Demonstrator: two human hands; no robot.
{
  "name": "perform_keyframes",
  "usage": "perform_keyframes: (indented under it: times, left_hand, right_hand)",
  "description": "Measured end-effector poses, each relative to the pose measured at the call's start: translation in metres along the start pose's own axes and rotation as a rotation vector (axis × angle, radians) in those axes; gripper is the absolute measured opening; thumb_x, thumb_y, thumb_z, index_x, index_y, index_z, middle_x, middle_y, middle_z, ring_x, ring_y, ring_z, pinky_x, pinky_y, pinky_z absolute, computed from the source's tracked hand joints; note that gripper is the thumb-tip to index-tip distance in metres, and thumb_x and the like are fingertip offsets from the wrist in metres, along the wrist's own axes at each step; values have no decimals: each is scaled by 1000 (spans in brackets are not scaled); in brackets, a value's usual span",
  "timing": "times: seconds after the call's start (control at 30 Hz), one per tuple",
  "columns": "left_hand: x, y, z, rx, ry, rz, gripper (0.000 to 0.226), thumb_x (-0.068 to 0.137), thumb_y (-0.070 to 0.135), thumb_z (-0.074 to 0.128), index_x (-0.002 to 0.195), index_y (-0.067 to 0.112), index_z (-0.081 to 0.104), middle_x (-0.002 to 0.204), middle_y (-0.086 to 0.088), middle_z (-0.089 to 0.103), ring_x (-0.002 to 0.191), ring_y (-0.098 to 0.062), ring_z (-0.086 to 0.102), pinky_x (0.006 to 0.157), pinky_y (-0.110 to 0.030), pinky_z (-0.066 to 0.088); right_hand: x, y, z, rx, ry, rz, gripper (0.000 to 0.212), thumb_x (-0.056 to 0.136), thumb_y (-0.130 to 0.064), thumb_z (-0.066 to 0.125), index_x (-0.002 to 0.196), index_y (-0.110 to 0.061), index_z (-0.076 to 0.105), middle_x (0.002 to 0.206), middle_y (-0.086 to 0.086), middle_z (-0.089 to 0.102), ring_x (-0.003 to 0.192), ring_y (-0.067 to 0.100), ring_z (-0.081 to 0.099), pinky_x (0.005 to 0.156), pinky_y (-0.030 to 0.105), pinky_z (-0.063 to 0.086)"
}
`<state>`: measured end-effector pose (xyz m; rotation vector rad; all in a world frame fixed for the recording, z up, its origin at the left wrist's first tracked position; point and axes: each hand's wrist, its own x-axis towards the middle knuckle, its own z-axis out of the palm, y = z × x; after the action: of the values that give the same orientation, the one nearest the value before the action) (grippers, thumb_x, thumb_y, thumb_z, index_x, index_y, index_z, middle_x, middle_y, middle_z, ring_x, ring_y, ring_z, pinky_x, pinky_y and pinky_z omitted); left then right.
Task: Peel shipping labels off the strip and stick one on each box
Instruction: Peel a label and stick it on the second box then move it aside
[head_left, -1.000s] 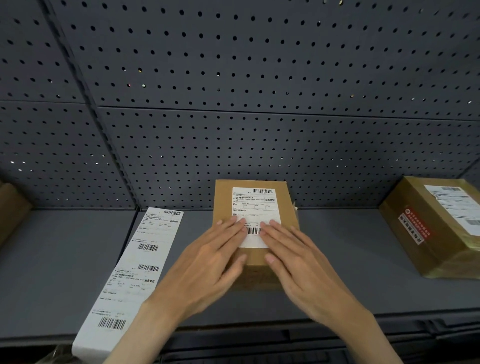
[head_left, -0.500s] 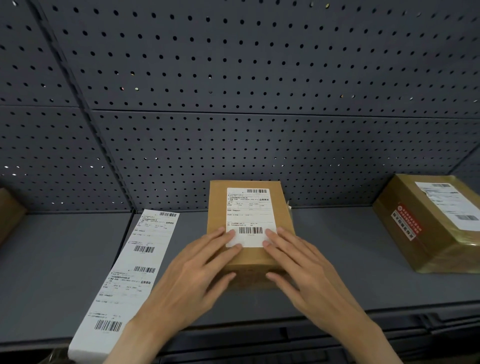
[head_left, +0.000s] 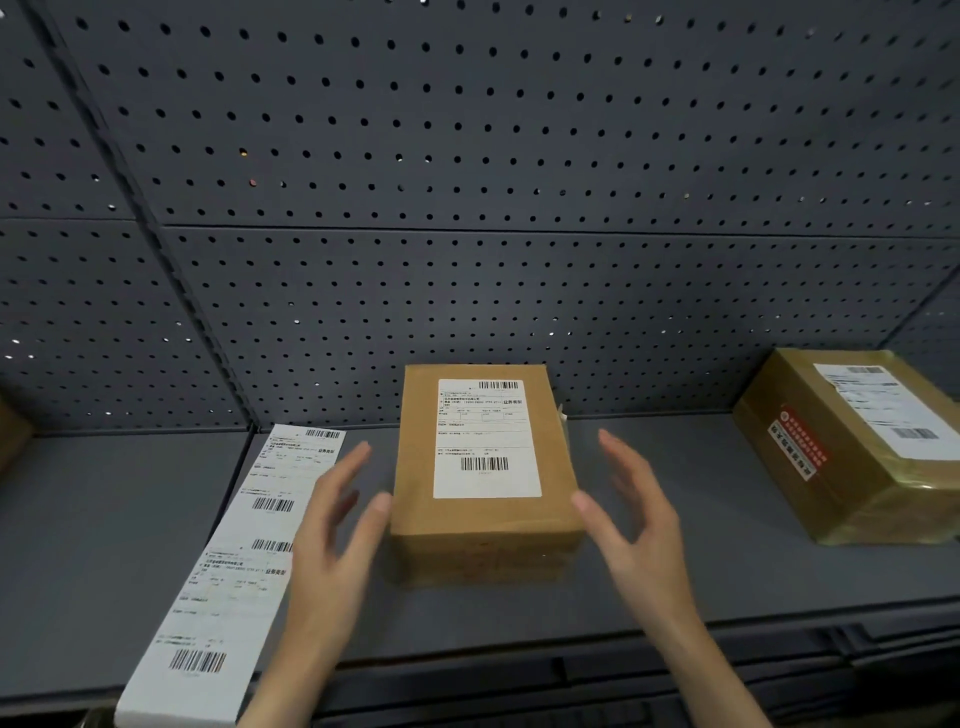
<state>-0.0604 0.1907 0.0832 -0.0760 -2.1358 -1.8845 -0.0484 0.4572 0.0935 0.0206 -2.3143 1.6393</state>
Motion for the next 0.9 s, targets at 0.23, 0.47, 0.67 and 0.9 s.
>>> perform_keyframes:
  times: [0.23,0.47,0.67,0.9]
  left_hand:
    - [-9,-12,44,-336,13,-276,73,71,56,70,139,40,52,140,17,61,131,-4,54,111,-34,42]
    - [-17,1,65,-310,119,-264,63,75,26,81,130,43,56,123,17,71,113,-1,65,83,-10,51]
    - [-22,21,102,-310,48,-230,83,66,47,79,143,38,49,136,14,64,124,-3,59,103,-29,44]
    - [-28,54,192,-324,16,-274,67,75,33,76,136,44,50,120,33,65,112,10,60,89,-12,50]
  right_hand:
    - [-1,5,44,425,-50,368,92,60,-55,84,143,-43,47,132,-22,66,121,-2,62,101,25,52]
    - [0,4,40,405,-40,350,79,65,-38,87,135,-45,50,122,-22,71,115,-3,65,97,22,49]
    - [10,4,-7,394,21,350,91,56,-49,87,139,-40,52,121,-16,74,113,3,68,94,26,51]
    - [26,17,-97,381,51,346,78,64,-41,86,135,-43,53,115,-23,73,107,-4,67,84,18,53]
